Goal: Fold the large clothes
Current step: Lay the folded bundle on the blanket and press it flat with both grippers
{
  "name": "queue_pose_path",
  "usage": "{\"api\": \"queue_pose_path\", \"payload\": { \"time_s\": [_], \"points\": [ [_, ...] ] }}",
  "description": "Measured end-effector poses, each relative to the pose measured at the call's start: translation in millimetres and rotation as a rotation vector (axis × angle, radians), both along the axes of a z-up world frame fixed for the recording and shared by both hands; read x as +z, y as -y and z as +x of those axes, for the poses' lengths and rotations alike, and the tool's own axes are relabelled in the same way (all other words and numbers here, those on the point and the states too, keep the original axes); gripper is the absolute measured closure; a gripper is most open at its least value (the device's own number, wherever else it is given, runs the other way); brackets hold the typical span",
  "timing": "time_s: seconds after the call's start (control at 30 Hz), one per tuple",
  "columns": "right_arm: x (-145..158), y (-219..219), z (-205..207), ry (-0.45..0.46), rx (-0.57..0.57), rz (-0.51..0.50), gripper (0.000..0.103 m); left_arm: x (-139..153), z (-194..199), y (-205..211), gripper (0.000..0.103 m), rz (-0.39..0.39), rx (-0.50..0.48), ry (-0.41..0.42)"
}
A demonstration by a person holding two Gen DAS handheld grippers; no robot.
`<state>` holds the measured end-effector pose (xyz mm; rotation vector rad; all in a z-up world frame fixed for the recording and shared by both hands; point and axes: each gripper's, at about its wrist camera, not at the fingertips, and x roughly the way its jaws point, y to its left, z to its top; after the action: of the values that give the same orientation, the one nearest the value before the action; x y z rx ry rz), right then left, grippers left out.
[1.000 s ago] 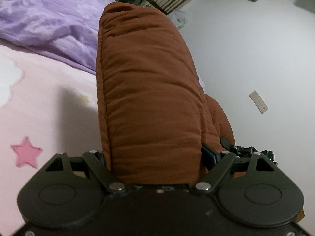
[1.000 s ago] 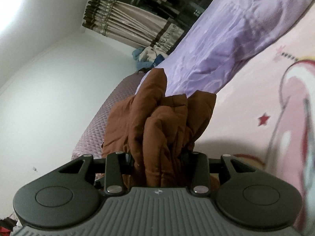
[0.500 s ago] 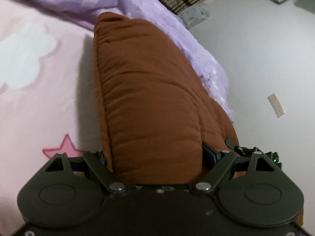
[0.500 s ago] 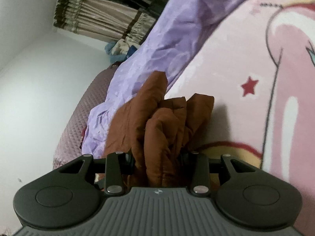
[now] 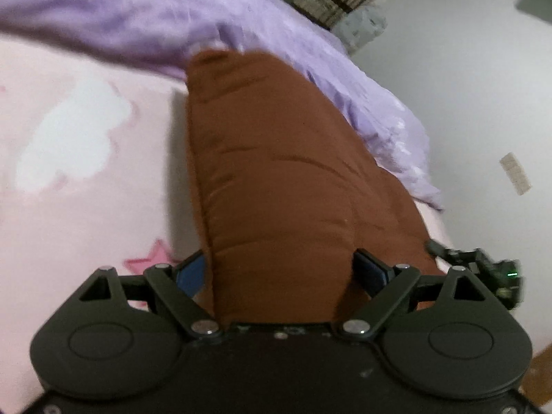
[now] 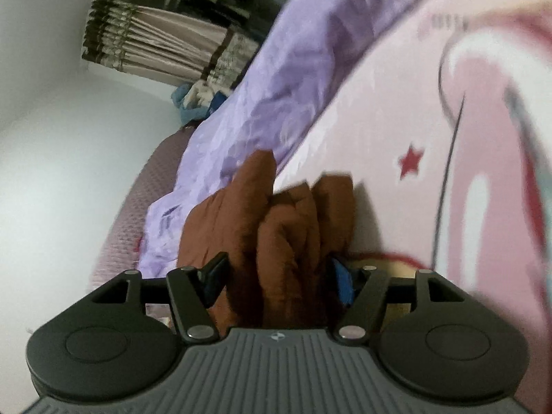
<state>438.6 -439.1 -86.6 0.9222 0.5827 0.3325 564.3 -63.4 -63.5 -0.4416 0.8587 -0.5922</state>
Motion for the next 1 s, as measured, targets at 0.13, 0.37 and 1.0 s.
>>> {"api": "queue_pose_path", "payload": {
  "time_s": [0.13,0.37,1.0],
  "points": [
    [41,-9,-32,0.088,-0.090,-0.163,0.028,39,-52,1,0.014,0.091,0.079,0.175],
    [96,-77,-93,0.237,-0.115,-0.491,0.077,66,-144,54,0.014,0.228,0.141,0.437],
    [24,-138,-106,0.079,-0.183,-0.779,0.098,-26,-149,97,0.017,0.255,0.125,0.263]
  ]
}}
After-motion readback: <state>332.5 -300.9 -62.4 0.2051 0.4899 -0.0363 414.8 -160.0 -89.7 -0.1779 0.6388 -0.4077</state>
